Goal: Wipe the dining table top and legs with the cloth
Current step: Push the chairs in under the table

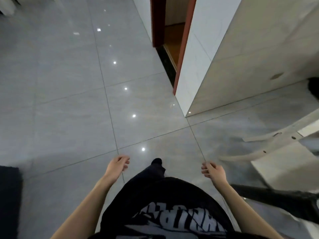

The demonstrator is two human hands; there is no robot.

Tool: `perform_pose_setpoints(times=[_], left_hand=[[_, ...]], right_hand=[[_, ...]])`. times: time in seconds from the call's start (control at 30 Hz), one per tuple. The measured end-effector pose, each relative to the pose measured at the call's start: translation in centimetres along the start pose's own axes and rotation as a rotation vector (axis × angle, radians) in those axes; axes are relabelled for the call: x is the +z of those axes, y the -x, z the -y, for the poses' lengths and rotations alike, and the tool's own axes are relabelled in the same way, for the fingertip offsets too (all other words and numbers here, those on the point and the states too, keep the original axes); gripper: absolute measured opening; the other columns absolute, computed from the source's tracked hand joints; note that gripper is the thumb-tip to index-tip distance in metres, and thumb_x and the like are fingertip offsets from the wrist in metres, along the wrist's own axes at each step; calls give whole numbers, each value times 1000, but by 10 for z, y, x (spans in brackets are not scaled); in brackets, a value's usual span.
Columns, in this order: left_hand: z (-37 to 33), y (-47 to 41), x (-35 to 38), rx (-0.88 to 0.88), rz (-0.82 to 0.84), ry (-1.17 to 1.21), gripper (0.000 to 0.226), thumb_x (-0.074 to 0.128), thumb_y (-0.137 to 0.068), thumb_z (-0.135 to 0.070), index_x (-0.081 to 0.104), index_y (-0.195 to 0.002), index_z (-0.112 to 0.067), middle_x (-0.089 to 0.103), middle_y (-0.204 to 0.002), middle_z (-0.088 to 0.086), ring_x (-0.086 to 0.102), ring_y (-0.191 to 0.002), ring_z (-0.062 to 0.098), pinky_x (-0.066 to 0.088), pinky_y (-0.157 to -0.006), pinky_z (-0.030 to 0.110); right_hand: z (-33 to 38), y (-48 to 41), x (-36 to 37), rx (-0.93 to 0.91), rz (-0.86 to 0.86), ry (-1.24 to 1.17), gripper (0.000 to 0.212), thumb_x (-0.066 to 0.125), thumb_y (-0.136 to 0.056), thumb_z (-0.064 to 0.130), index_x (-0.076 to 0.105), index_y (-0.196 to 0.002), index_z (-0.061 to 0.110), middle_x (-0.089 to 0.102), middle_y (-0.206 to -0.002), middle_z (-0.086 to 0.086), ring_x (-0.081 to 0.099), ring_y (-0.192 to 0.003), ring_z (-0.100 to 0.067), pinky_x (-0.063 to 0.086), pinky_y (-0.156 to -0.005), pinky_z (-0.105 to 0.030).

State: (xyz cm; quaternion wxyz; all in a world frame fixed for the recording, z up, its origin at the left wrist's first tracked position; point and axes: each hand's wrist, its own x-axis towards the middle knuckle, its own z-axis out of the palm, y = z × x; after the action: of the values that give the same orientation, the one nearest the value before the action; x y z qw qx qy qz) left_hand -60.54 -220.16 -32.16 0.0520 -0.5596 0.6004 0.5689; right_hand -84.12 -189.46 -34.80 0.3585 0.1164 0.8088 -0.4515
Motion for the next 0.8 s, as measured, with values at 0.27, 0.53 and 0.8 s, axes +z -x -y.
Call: perform_pose_setpoints(times=[0.27,0.53,0.8], left_hand=[[-182,-103,37,188,254,-240,19,52,-94,-18,65,-81,-13,65,-81,6,56,-68,19,43,-62,25],[-322,-147,176,454,542,-462,19,50,-95,-19,65,-85,-23,68,-85,4,61,-73,21,45,-72,31],[-473,-112,368,858,827,-682,40,48,-74,-52,60,-107,-33,67,-100,-3,63,-95,17,49,-87,35]], right_hand=[[35,-11,-22,133,-291,-265,18,55,-92,7,64,-77,3,64,-78,-16,61,-66,-26,48,-62,-32],[112,-40,-81,-54,-601,-513,18,51,-93,1,66,-85,8,67,-84,-15,65,-64,-15,54,-61,-21],[214,-68,-209,-375,-1070,-445,20,56,-93,8,63,-110,16,64,-99,-5,63,-84,-17,55,-75,-33]])
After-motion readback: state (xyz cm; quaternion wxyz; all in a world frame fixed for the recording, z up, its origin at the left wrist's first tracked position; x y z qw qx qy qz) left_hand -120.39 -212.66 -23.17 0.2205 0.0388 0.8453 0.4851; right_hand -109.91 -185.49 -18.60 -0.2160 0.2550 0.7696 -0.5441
